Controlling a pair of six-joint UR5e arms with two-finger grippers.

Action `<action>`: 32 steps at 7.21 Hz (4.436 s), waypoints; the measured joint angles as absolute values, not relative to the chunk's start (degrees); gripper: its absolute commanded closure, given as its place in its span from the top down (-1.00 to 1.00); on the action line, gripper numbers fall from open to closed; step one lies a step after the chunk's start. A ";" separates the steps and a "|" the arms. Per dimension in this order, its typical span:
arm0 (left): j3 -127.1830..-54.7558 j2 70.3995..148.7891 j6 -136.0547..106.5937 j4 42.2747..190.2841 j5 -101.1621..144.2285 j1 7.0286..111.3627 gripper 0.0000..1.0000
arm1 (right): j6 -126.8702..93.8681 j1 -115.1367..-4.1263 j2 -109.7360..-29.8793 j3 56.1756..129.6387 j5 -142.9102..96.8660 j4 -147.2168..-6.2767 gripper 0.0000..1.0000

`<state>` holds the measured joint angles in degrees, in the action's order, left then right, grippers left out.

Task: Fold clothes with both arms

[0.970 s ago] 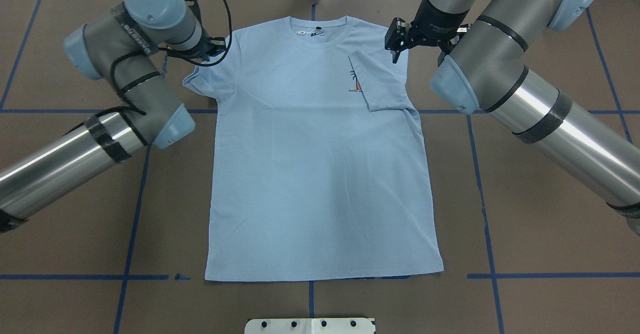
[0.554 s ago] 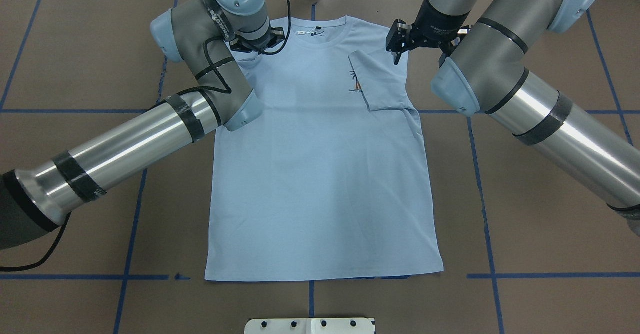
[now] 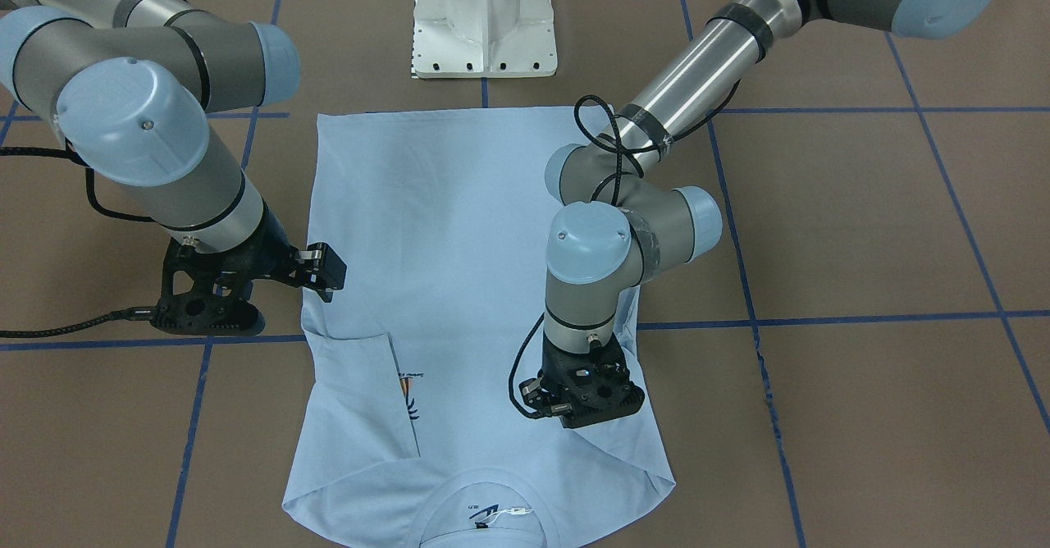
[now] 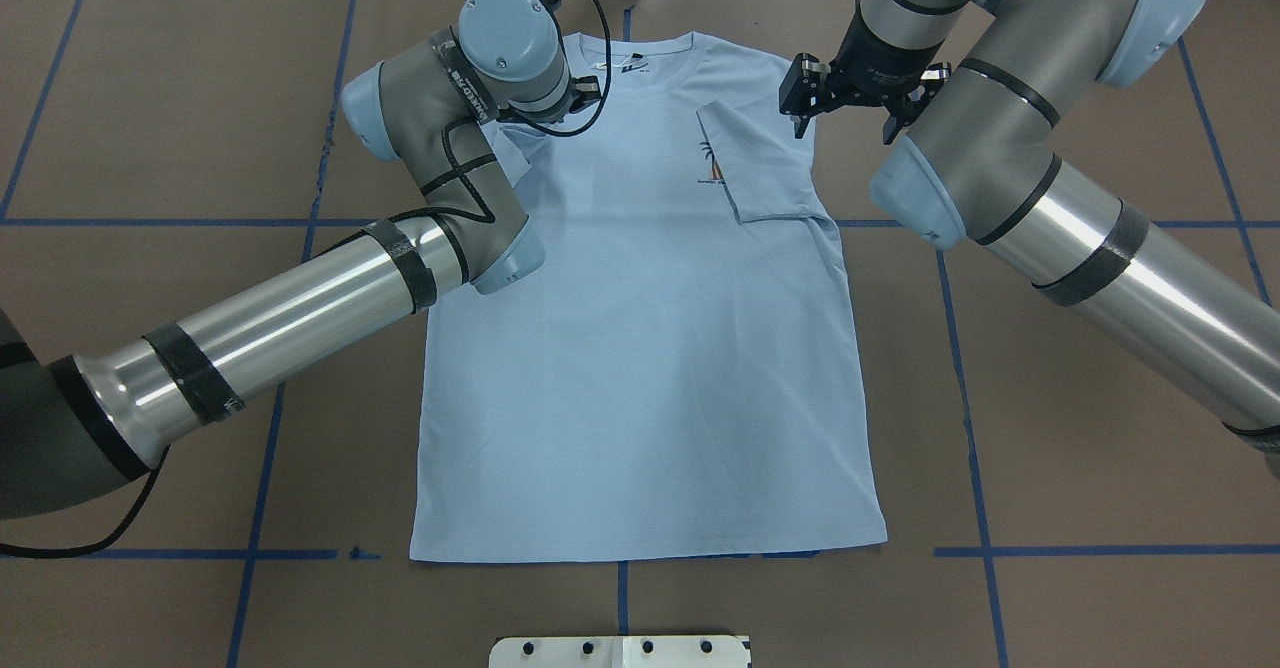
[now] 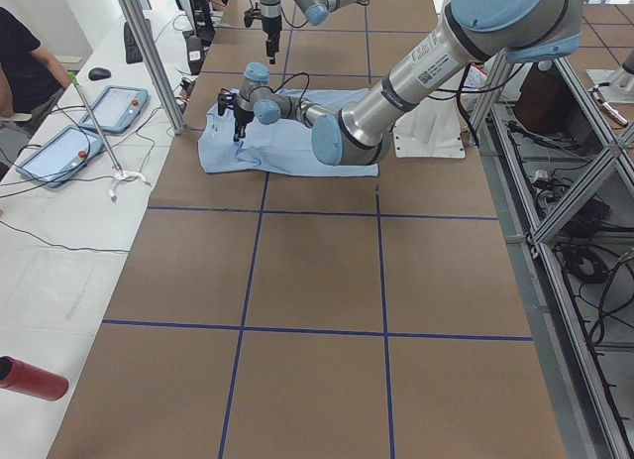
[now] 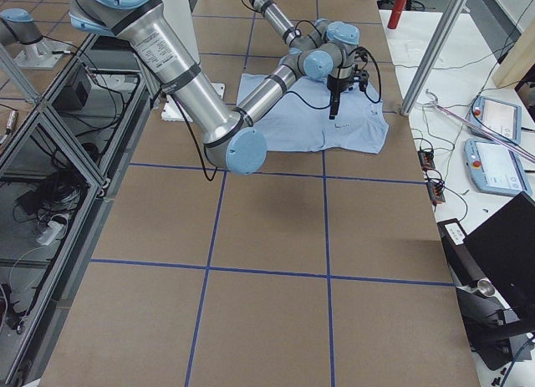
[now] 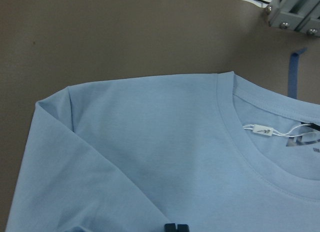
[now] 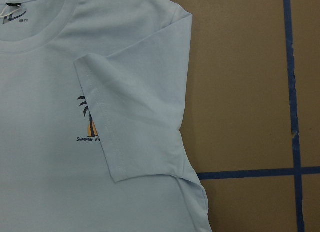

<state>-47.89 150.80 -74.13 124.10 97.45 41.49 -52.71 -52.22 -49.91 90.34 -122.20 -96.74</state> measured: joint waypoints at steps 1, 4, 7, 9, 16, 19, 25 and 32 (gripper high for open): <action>-48.09 151.17 -74.16 125.77 97.48 41.12 0.51 | -52.82 -51.99 -50.44 90.31 -122.01 -95.96 1.00; -48.27 150.88 -72.16 127.18 97.49 41.42 0.52 | -53.27 -51.75 -50.79 90.34 -121.93 -95.33 1.00; -57.46 143.05 -68.87 124.51 97.61 41.62 0.53 | -54.77 -51.37 -50.69 90.51 -121.97 -94.85 1.00; -62.33 141.15 -68.39 120.08 97.61 40.78 0.51 | -55.18 -51.11 -50.98 90.46 -121.92 -93.04 1.00; -63.28 140.28 -63.49 117.82 95.09 38.94 -0.08 | -55.21 -50.90 -51.85 90.36 -121.97 -92.46 1.00; -63.47 140.54 -58.40 116.25 94.04 38.94 -0.09 | -55.17 -50.89 -52.20 90.35 -121.94 -92.46 1.00; -63.49 140.48 -57.22 115.64 93.87 37.80 -0.12 | -54.94 -50.89 -53.07 90.33 -121.94 -92.46 1.00; -64.12 140.64 -52.67 114.39 94.00 37.60 -1.00 | -54.71 -50.90 -53.37 90.26 -121.94 -92.46 1.00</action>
